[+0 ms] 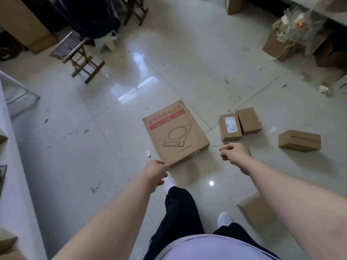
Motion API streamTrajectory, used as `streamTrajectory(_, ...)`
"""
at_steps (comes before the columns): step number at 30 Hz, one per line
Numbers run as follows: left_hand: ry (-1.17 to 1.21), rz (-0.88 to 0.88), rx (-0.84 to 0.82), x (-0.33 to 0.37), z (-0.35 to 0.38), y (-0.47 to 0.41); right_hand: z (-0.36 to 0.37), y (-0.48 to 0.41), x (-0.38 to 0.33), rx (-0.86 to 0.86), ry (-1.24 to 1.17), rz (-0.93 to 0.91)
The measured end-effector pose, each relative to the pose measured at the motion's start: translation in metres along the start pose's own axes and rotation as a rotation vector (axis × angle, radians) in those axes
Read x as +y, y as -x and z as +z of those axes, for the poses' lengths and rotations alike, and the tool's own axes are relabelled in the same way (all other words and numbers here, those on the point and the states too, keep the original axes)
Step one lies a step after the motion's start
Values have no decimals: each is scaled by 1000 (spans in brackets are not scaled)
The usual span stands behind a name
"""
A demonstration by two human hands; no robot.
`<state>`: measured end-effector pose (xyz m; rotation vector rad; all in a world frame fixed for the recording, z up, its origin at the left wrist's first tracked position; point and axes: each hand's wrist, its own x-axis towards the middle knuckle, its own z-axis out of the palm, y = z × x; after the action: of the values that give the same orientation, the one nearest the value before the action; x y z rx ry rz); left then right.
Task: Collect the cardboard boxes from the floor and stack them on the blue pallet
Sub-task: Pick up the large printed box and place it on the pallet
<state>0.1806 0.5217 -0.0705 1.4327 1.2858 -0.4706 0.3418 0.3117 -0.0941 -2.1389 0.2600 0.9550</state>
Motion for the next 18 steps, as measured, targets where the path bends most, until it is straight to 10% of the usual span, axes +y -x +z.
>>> streamTrajectory(18, 75, -350, 59, -10, 11, -353, 143, -341, 4, -81, 64, 224)
